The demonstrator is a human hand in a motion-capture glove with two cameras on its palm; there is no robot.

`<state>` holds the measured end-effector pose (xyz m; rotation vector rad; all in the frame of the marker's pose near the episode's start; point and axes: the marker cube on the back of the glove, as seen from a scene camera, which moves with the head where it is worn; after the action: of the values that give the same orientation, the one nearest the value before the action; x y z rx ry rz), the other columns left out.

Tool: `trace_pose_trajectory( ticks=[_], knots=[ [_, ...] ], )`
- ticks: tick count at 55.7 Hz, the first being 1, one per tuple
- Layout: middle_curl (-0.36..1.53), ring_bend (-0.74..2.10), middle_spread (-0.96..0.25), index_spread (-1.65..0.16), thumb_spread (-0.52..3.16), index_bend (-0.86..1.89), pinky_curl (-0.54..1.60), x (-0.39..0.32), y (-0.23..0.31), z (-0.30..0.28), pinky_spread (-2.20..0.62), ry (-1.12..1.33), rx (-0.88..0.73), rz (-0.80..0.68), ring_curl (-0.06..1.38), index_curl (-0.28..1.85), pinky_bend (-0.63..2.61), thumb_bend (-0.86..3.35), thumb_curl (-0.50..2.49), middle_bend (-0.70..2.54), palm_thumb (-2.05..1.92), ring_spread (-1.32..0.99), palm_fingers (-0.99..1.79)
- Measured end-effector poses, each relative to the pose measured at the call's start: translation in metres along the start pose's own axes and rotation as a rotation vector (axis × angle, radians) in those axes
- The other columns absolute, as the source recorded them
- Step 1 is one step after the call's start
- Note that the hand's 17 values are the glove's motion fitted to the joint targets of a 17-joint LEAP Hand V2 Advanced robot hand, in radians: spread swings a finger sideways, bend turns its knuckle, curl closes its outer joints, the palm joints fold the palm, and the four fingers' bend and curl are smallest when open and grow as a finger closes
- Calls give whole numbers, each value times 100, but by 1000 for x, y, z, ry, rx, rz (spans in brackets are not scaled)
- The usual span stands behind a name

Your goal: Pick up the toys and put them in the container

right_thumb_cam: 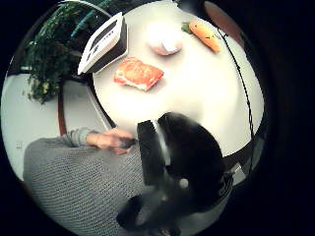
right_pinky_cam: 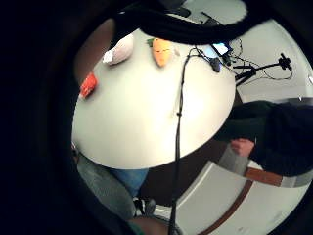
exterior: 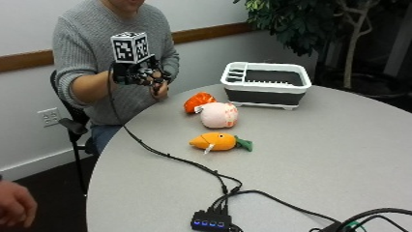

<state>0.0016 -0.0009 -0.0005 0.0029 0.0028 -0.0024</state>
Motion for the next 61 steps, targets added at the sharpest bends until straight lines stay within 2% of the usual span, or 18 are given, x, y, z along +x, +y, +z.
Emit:
trace_pose_trajectory(
  ticks=[6, 14, 37, 43, 49, 56, 61],
  knots=[
    [6, 18, -15, -25, 82, 24, 14, 1, 0, -1, 1, -1, 5, 0, 4, 11, 45, -3, 1, 16, -5, -10, 1],
    [11, 20, -19, -32, 115, 24, 18, 3, 0, -1, 1, -3, 3, 7, 8, 17, 49, -3, 3, 17, -6, -14, -2],
    [20, 20, -21, -37, 139, 20, 26, -4, -21, 1, 2, -27, -10, -10, 17, 30, 50, -4, 9, 16, -7, -17, -5],
    [21, 20, -22, -37, 141, 19, 28, -21, -55, -4, 2, -65, 20, -46, 19, 31, 52, -4, 9, 15, -7, -17, -5],
    [21, 22, -22, -38, 141, 17, 30, -45, -123, -17, 1, -116, 49, -127, 21, 32, 58, -4, 10, 14, -7, -18, -4],
    [21, 24, -21, -37, 143, 14, 34, -60, -192, -24, 1, -84, 49, -108, 23, 31, 69, -3, 11, 13, -5, -19, -7],
    [21, 25, -21, -37, 143, 14, 35, -66, -214, -19, 1, -76, 34, -106, 24, 31, 73, -3, 12, 14, -5, -19, -9]
  ],
)
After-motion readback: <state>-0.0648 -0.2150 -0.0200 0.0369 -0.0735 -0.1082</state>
